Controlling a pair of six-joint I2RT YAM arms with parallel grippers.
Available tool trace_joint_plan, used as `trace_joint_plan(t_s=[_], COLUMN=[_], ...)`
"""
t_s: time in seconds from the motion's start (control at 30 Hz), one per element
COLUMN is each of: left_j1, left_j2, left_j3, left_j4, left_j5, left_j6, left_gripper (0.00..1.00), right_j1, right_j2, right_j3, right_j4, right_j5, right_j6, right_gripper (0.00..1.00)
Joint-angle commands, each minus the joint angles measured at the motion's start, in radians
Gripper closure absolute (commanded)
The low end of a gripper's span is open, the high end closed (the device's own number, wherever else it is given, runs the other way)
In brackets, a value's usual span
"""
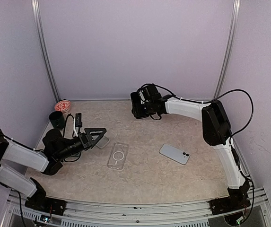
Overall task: Put the phone into the phone case
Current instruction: Place the phone with the phone case at the center of the board.
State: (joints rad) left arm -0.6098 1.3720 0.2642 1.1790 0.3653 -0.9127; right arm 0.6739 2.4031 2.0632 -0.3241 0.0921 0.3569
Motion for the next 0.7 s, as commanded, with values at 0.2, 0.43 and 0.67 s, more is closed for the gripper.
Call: trace_joint_plan(t_s=[0.2,0.43,0.67], left_j1=[-0.034,-0.067,-0.068], left_j2=[-0.118,-0.226,-0.315], left_j3=[0.022,0.082,0.107], left_j4=[-0.158,-0.354,-0.448], left_j5=[-0.081,-0.181,-0.233], left_j6=[0.061,0.136,0.168], left_gripper=[0.01,0.01,0.01], right_j1=[-0.024,-0.027,-0.028], right_j2=[0.099,0.141,0.148], right_j3=[0.057,0.052,0.042], right_j4=[0.112,0.117,0.119], right_j5=[-0.038,-0.054,-0.060], right_j6=[0.112,0.138,0.145], right_gripper=[0.29,0.27,0.21])
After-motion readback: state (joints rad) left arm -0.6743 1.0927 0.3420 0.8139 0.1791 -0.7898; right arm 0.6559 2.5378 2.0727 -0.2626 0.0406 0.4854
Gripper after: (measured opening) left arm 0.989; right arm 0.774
